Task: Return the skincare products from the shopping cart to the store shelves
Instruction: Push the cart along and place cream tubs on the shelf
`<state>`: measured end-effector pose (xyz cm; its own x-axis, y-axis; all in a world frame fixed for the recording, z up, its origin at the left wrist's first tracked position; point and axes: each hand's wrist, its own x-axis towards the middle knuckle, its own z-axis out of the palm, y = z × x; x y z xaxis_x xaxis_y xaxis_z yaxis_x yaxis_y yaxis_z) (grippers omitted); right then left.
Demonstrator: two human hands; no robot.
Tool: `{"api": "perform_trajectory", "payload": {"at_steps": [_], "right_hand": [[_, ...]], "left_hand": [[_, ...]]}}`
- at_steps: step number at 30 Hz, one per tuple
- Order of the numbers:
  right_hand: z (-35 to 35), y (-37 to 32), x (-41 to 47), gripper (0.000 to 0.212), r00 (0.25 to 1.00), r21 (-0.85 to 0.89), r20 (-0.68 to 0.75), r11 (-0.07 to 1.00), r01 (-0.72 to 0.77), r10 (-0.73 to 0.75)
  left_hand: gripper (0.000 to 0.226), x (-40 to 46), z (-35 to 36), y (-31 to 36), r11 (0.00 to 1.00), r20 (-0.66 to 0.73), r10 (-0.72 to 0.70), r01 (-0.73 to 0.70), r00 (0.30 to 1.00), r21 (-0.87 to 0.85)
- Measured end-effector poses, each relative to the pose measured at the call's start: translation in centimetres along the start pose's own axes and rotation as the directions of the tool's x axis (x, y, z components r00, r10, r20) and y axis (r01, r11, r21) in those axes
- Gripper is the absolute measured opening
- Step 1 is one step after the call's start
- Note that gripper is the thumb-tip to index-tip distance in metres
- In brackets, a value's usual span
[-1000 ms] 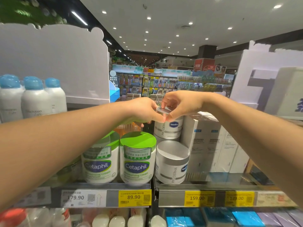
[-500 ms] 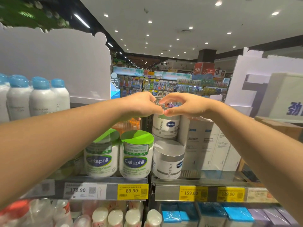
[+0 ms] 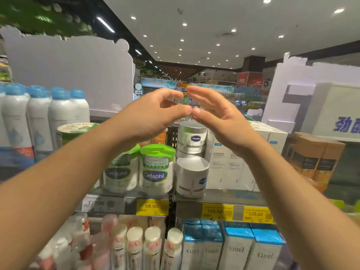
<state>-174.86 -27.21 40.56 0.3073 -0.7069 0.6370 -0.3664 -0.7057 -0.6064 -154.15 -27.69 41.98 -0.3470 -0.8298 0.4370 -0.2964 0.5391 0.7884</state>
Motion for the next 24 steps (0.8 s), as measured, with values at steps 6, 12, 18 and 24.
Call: {"api": "perform_trajectory", "payload": {"at_steps": [6,12,18,24], "right_hand": [[2.9,-0.8,-5.8,0.045,0.991,0.29,-0.119,0.957,-0.028,0.065],[6.7,-1.1,-12.3,0.047,0.892,0.645,-0.244,0.751,-0.144,0.381],[9.8,-3.3,-18.5,0.055,0.762,0.765,-0.323,0.629,-0.139,0.561],[12.8,-6.2,-23.7,0.058,0.636,0.793,-0.379,0.59,-0.151,0.672]], "left_hand": [[0.052,-5.4,2.4,-1.0,0.97,-0.003,-0.015,0.014,1.0,-0.243],[0.072,-9.8,4.6,-3.5,0.804,0.144,-0.045,0.121,0.989,-0.582],[0.097,-13.5,6.2,-6.0,0.528,0.428,0.022,0.353,0.904,-0.772],[0.101,-18.0,7.5,-7.2,0.346,0.558,0.079,0.502,0.826,-0.792]]}}
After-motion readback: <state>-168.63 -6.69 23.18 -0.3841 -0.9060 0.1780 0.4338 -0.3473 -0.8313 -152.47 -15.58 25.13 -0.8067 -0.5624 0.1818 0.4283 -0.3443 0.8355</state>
